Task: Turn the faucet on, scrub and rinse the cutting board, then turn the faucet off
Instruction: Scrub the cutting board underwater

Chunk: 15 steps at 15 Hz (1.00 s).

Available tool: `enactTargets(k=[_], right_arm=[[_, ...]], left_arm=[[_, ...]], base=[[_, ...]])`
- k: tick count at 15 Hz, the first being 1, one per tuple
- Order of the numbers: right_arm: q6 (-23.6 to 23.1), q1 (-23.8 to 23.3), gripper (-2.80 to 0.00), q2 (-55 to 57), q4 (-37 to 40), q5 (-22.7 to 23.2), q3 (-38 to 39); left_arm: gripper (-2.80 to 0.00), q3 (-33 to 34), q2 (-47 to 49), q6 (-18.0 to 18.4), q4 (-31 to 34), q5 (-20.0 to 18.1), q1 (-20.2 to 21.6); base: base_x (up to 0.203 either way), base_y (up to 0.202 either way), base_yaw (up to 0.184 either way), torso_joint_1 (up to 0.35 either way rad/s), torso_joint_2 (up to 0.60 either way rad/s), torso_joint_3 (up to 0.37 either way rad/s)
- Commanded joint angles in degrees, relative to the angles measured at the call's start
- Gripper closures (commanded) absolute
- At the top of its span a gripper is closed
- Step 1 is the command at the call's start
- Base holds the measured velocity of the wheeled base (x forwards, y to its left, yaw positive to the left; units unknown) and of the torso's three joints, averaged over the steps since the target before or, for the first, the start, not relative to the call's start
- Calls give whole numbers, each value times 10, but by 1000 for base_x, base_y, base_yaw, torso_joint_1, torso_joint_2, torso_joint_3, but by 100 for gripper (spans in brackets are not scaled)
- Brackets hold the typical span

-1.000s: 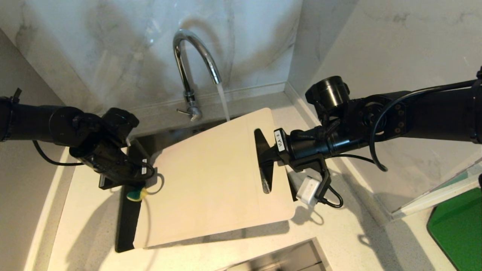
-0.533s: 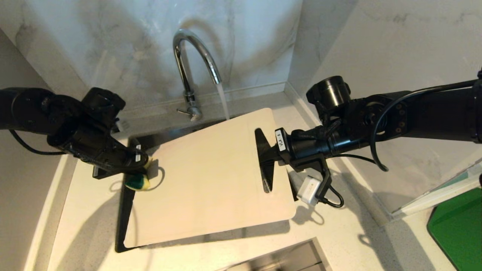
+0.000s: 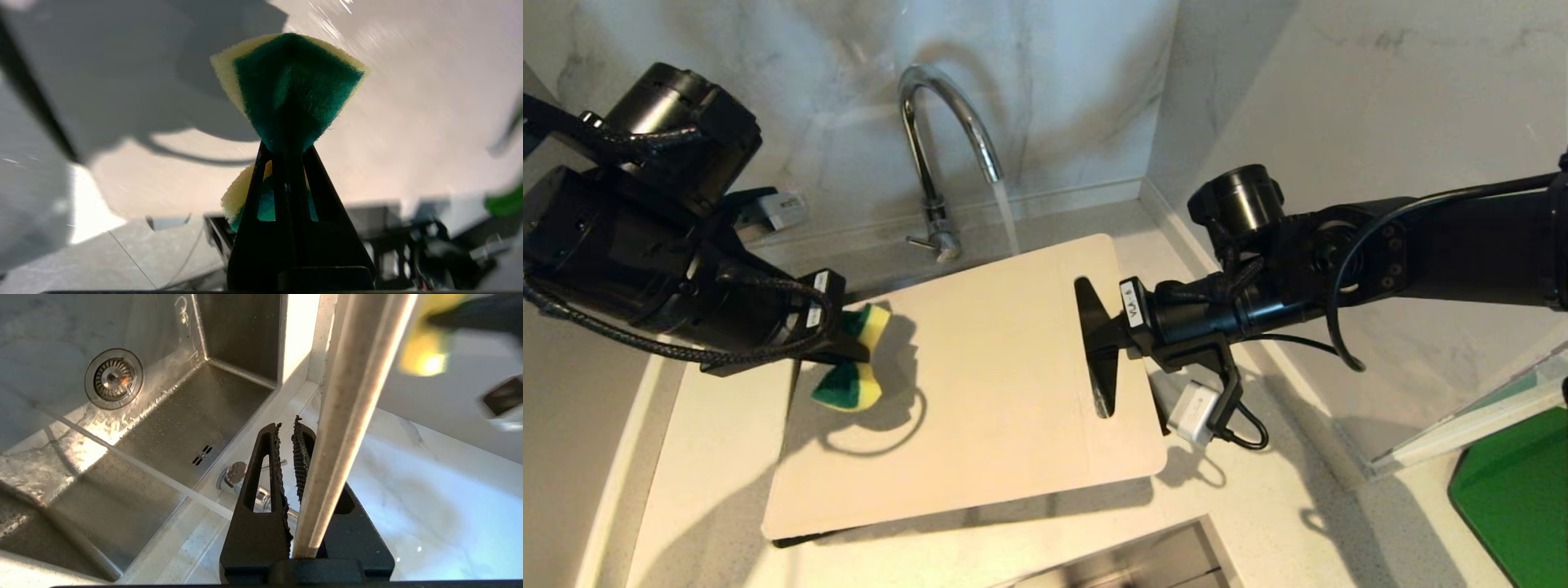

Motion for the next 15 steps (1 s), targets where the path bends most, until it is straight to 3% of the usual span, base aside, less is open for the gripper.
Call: enactTargets(k=[1, 6, 12, 15], right_arm=[[-9, 0, 0, 3, 1, 2, 0], [-9, -2, 0, 7, 1, 3, -1], [-9, -9, 0, 9, 0, 8, -3], [-8, -10, 0, 9, -14, 11, 3]], left_arm=[[0, 4, -11, -23, 9, 4, -66], [0, 84, 32, -33, -8, 31, -98], [0, 222, 34, -33, -134, 69, -115], [0, 283, 35, -32, -213, 72, -84]], base=[[0, 0, 0, 0, 0, 0], [0, 0, 0, 0, 0, 0], [0, 0, 0, 0, 0, 0], [0, 0, 0, 0, 0, 0]])
